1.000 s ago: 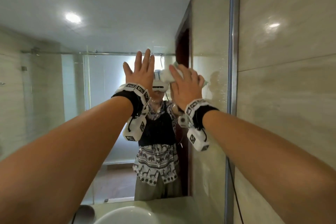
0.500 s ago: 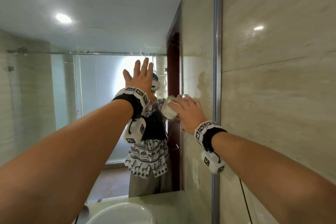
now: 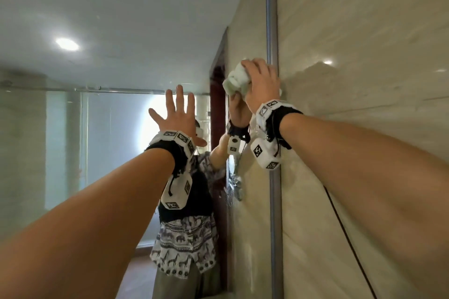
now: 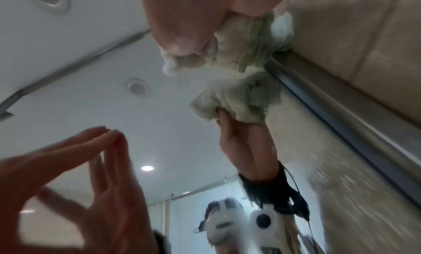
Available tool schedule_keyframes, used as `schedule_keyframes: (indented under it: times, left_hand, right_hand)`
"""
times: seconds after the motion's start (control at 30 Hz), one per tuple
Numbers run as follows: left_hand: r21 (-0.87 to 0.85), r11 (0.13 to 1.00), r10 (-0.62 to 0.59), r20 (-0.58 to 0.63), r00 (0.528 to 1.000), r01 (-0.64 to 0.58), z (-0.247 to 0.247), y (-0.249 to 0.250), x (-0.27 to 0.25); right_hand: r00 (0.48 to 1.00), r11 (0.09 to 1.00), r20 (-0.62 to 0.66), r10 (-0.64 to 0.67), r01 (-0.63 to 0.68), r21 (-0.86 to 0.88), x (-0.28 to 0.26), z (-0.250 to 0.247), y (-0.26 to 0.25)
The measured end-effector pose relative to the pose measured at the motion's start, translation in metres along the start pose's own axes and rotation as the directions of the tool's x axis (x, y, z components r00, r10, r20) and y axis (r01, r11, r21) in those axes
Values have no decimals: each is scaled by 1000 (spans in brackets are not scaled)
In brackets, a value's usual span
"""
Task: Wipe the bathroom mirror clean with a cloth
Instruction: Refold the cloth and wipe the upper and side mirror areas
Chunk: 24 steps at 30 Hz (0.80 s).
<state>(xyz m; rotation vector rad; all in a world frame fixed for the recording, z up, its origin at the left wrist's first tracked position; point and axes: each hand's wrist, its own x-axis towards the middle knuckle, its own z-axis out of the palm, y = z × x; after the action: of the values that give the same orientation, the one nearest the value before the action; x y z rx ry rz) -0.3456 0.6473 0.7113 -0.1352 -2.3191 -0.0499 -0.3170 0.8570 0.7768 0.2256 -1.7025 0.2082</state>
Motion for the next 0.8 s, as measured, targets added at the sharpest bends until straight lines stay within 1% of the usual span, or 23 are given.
schedule_keyframes:
  times: [0.1,0.17,0.23,0.27,0.37,0.53,0.6,0.63,0.7,0.8]
  left_hand:
    - [-6,1000,-1,-11,1000,1,1,-1,0]
    - [-9,1000,3,-10,1000,-3,0,0,1]
    - [-1,1000,2,-3,1000,-2,0,1,1]
    - [5,1000,2,1,1000,-2,0,1,0]
    - [25,1000,6,-1,1000,-6,0,0,0]
    - [15,1000,7,2,1000,-7,0,-1,0]
    - [0,1000,3,-20,1000,-3,2,-2,-3]
    - [-10,1000,1,-33,999,-2,3,-2,-5]
    - [-42,999,2,-46,999,-3,4,-3,-10]
    - [-94,996,-10,-12,1000,8,1,-4,-14]
  right_hand:
    - [999,1000,-40,-19,19,-3,38,6,-6]
    - [1000,1000,-7,-12,12,9,58,13,-10]
    - [1000,1000,13,6,-7,11,60,27,-13]
    - [1000,1000,-8,10,-10,5,54,34,-13]
    - [996,1000,-86,12,-12,1,18,52,-13]
    - [997,1000,-80,17,-16,12,-49,59,-10]
    - [998,1000,-70,-2,2,9,-76,60,-8]
    - [999,1000,-48,-13,14,5,-90,59,-6]
    - [999,999,35,-42,42,-15,-118,55,0]
    - [982,993,175,-70,86,-86,-157,44,14]
